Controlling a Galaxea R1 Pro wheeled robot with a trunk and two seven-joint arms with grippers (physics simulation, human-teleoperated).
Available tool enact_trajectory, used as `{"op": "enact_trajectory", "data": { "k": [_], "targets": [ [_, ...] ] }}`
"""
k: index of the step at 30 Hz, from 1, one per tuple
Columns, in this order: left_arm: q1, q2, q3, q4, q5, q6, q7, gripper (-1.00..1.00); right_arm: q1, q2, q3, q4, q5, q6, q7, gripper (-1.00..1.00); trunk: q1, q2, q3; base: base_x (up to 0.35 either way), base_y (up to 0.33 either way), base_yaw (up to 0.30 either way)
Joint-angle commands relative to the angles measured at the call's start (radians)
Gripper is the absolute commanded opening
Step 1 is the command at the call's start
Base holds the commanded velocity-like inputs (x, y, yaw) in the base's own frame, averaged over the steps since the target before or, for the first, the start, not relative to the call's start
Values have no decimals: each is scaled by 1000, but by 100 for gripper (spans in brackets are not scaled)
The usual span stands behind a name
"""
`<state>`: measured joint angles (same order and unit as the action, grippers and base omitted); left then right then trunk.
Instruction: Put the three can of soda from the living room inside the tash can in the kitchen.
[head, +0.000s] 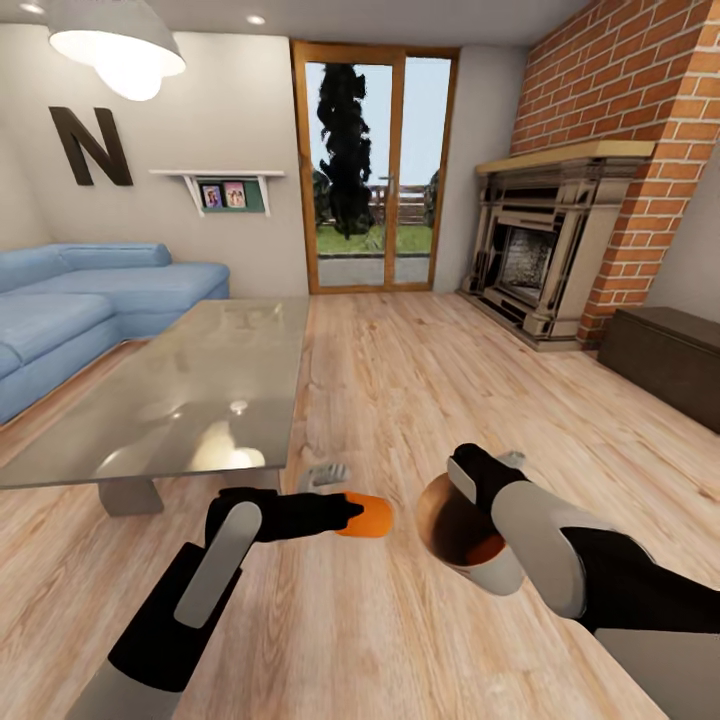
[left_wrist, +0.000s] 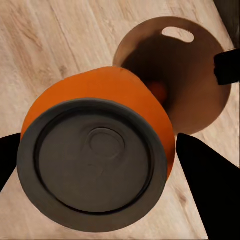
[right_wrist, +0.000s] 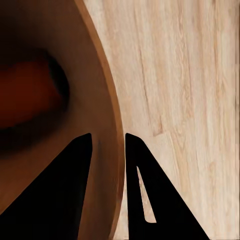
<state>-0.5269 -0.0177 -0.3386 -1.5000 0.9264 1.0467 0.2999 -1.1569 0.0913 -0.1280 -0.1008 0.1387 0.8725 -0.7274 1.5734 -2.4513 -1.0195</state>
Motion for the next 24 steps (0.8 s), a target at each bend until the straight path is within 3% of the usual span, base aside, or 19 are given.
{"op": "enact_trajectory", "data": {
  "k": [1,7,17,24],
  "targets": [
    [0,1,0,-1,10,0,0,-100,4,3,14,0,15,6,-5,-100,-4,7,3,0,0,0],
    [0,6,-1,-3,50,0,-1,-100,17,17,13,0,17,4,-21,-100,-27,49,22,0,0,0],
    [2,6,1,-3,57,0,-1,-100,37,19,13,8,15,-48,-92,-100,-65,119,53,0,0,0],
    [5,3,3,-4,62,0,-4,-100,38,22,14,22,12,-55,-99,-100,-65,119,53,0,0,0]
  ]
}}
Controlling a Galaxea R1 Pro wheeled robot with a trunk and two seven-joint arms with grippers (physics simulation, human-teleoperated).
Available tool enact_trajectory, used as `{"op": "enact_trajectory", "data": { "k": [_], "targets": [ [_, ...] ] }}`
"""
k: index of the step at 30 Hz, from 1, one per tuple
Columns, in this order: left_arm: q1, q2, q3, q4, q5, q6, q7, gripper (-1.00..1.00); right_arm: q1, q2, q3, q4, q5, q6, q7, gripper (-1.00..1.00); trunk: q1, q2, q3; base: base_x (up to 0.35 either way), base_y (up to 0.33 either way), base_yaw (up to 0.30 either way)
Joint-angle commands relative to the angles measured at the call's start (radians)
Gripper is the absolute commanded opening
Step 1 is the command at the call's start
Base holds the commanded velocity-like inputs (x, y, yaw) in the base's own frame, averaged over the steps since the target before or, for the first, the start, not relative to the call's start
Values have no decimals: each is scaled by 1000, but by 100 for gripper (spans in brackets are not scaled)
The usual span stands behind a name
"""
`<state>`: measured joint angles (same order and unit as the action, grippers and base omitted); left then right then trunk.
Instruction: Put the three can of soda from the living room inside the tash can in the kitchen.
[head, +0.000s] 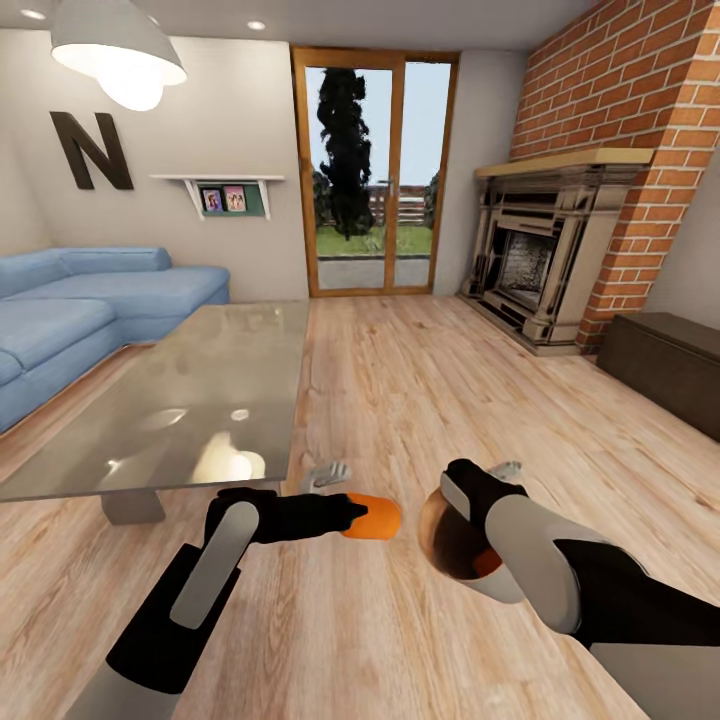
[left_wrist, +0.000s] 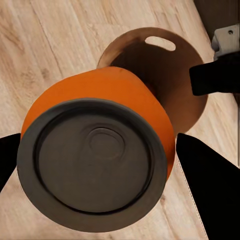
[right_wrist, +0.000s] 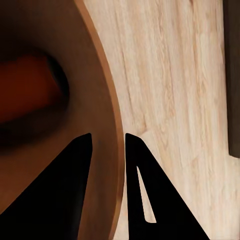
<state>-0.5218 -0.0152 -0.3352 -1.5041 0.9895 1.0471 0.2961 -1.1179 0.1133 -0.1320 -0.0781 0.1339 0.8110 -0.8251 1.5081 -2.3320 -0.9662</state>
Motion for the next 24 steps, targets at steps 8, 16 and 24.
{"op": "enact_trajectory", "data": {
  "k": [8,16,24],
  "targets": [
    [0,4,-3,2,50,0,-58,-100,0,20,19,6,13,5,-2,-100,0,0,0,0,0,0],
    [0,-2,-4,3,53,0,-64,-100,0,38,19,6,9,5,-2,-100,0,0,0,0,0,0],
    [-1,-7,-3,12,49,0,-59,-100,0,61,19,8,6,5,0,-100,0,0,0,0,0,0]
  ]
}}
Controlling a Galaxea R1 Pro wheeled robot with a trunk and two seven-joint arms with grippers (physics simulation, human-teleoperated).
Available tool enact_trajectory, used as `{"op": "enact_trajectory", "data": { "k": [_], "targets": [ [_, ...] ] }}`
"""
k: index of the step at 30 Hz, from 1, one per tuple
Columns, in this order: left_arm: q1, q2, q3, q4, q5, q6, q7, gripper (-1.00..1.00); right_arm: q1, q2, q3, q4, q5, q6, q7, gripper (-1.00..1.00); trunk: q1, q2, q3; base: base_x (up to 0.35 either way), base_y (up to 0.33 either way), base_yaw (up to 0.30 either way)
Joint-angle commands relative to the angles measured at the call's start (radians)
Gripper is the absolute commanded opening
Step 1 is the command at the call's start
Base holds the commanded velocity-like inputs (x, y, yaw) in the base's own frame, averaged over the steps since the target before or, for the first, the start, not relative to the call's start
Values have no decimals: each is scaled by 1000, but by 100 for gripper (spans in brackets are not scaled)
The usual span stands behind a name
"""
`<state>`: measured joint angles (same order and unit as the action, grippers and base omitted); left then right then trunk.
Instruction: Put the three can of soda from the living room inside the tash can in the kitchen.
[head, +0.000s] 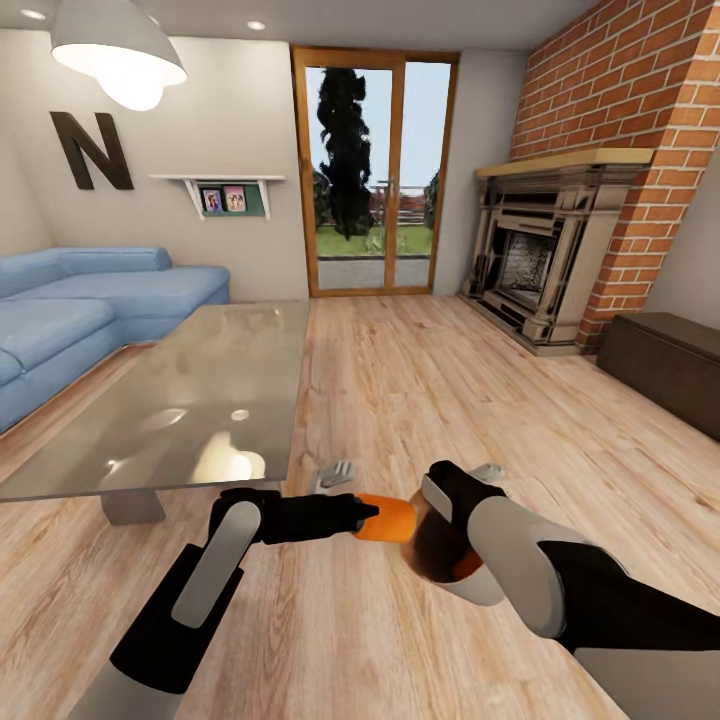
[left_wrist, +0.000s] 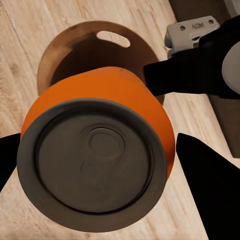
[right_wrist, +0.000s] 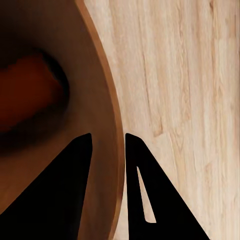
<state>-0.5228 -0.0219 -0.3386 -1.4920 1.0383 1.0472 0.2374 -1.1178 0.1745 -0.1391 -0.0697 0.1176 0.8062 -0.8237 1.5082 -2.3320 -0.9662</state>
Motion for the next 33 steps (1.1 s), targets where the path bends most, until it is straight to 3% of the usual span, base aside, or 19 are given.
{"op": "enact_trajectory", "data": {
  "k": [1,16,23,33],
  "targets": [
    [0,-1,0,1,0,0,0,-100,0,0,27,-1,22,10,-1,-100,0,0,0,0,0,0],
    [-2,-31,-6,83,-15,-101,11,-100,0,0,27,-1,21,10,11,-100,0,0,0,0,0,0],
    [-2,-49,-97,144,-14,-163,11,-100,0,0,27,-2,20,10,14,-100,0,0,0,0,0,0],
    [-3,-71,-133,175,-16,-210,11,-100,0,0,27,-2,20,10,34,-100,0,0,0,0,0,0]
  ]
}}
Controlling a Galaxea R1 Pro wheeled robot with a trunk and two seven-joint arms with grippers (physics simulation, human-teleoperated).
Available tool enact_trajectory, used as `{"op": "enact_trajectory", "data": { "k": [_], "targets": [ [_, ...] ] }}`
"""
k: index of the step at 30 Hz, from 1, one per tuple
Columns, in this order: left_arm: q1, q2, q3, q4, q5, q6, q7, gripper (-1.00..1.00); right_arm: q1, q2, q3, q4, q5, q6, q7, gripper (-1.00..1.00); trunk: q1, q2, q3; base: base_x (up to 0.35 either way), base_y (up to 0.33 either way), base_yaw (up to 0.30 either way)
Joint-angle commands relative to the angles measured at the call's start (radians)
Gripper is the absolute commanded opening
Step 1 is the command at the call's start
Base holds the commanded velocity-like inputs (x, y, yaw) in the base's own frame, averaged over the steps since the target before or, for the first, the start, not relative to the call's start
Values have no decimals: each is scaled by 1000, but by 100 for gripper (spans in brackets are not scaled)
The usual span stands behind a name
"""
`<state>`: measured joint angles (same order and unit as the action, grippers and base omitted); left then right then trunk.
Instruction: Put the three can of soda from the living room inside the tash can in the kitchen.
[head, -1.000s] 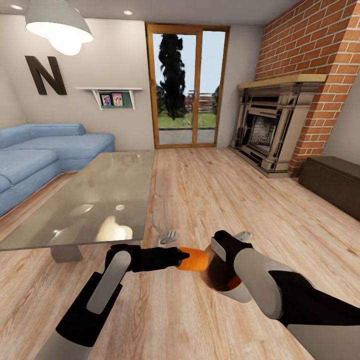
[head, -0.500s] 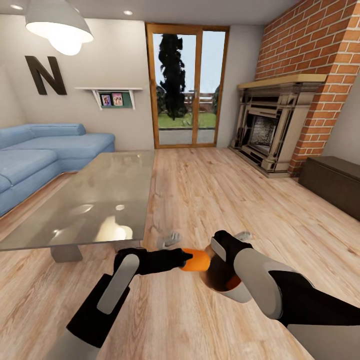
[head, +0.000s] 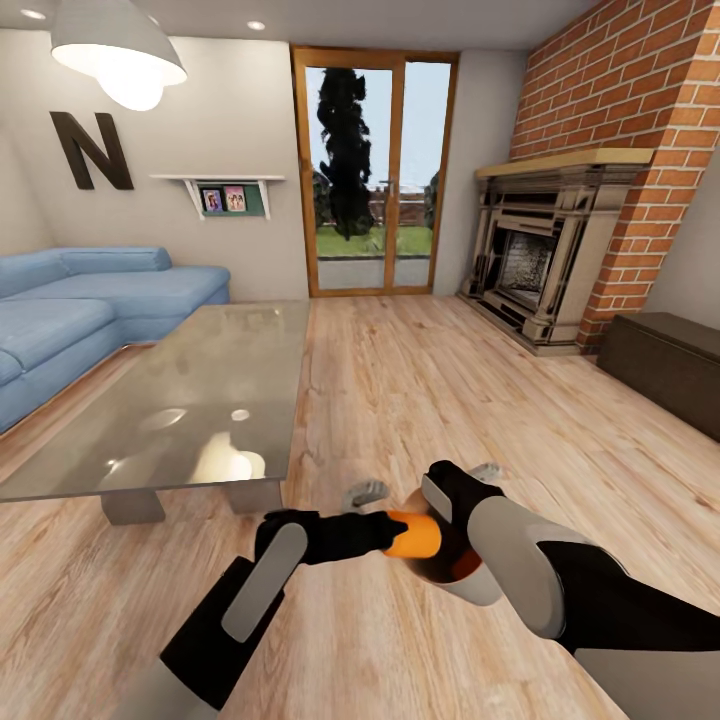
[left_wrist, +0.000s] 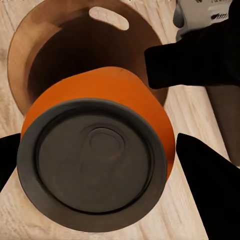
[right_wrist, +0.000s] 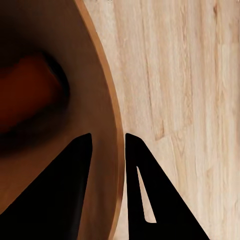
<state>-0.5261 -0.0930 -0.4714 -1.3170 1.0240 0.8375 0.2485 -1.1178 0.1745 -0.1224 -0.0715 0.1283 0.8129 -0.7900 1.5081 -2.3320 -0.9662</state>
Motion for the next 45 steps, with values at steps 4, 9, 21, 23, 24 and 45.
{"op": "enact_trajectory", "data": {
  "k": [4,9,21,23,24,45],
  "targets": [
    [0,-1,-54,20,-1,-39,0,-100,0,0,10,0,10,3,28,-100,0,0,0,0,0,0],
    [0,-12,-93,67,-1,-92,0,-100,0,0,10,2,9,4,50,-100,0,0,0,0,0,0],
    [-3,-34,-111,182,-44,-205,-2,-100,0,0,10,7,8,5,89,-100,0,0,0,0,0,0],
    [-3,-38,-112,194,-74,-224,-5,-100,0,0,10,10,8,6,99,-100,0,0,0,0,0,0],
    [-3,-40,-112,199,-86,-232,-6,-100,0,0,10,11,8,6,105,-100,0,0,0,0,0,0],
    [-18,-58,-115,316,-114,-356,-8,-100,0,0,9,37,8,7,168,-100,0,0,0,0,0,0]
  ]
}}
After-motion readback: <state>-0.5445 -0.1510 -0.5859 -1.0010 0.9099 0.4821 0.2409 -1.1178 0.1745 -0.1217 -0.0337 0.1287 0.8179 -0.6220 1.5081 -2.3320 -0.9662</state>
